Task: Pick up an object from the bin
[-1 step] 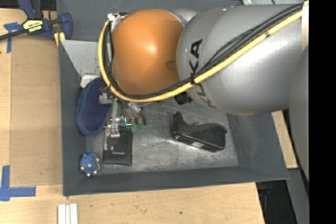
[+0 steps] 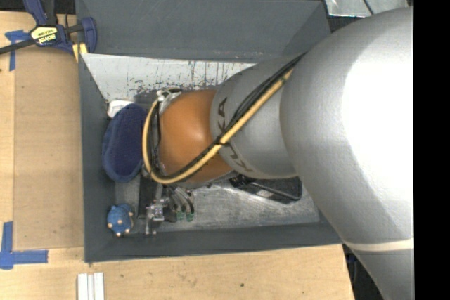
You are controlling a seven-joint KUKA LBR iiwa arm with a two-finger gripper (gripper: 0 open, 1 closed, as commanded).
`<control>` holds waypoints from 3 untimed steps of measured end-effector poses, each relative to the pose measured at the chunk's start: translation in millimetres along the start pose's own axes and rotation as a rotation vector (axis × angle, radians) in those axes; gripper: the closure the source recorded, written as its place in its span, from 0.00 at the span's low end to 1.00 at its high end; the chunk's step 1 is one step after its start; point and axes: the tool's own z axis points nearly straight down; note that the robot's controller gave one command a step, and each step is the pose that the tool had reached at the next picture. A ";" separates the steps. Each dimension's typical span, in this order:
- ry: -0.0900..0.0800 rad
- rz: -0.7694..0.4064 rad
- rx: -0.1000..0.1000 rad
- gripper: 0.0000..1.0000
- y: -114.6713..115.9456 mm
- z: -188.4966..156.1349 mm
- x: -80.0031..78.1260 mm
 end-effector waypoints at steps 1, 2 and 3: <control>0.003 -0.254 0.004 0.00 -31.3 -27.8 -24.7; 0.006 -0.589 0.002 0.00 14.0 -26.7 -27.6; -0.002 -0.904 -0.003 0.00 -6.7 -1.0 -13.2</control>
Offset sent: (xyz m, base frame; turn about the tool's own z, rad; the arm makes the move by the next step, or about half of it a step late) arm 0.0211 -0.0312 0.0267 -0.2562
